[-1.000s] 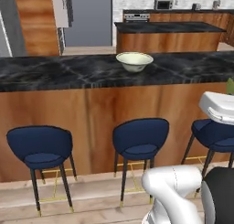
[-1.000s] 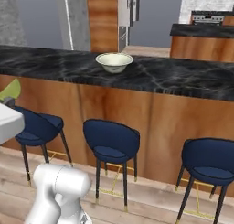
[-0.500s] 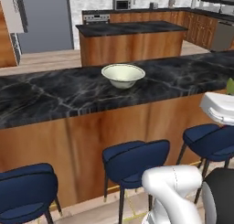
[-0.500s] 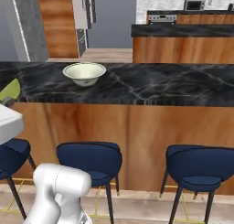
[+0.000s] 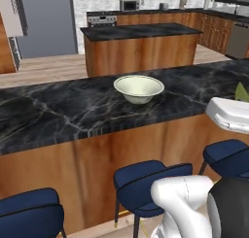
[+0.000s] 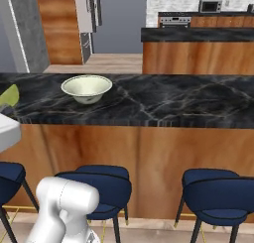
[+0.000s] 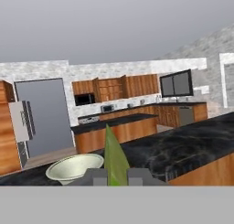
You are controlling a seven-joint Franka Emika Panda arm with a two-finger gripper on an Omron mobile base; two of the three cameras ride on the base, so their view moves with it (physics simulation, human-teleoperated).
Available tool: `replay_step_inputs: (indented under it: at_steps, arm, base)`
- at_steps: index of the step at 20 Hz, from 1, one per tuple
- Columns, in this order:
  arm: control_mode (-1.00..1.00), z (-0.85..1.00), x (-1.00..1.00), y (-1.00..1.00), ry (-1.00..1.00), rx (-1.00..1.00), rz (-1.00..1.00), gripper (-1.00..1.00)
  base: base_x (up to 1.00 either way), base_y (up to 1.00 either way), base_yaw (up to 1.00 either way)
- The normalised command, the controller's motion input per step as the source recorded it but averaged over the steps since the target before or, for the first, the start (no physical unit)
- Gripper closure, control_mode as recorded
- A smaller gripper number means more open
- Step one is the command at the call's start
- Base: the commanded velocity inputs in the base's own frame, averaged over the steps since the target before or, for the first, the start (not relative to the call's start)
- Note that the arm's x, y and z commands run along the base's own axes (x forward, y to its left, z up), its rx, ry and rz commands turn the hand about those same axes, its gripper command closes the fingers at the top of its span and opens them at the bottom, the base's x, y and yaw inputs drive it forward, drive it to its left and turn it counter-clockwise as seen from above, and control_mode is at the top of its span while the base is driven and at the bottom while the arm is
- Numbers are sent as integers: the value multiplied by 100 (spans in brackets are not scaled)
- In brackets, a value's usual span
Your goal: There is a bowl on the dining counter. Grab a lemon wedge from the fridge and place it in the bowl. Then get the liquor bottle and glass cup from the cabinet and place them next to the bowl.
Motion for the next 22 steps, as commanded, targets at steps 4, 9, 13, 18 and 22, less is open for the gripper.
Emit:
replay_step_inputs:
  at_steps: [4, 9, 13, 18, 22]
  arm:
    - [100, 0, 0, 0, 0, 0, 0, 100]
    - [-100, 9, 98, 17, 13, 0, 5, 100]
    - [-100, 9, 100, 24, 24, 0, 1, 100]
    - [-100, 1, 89, 18, 38, 0, 3, 100]
    - [-100, -10, 69, 0, 29, 3, 14, 100]
  base:
    - [81, 13, 11]
    - [0, 0, 0]
    - [0, 0, 0]
    - [0, 0, 0]
    - [0, 0, 0]
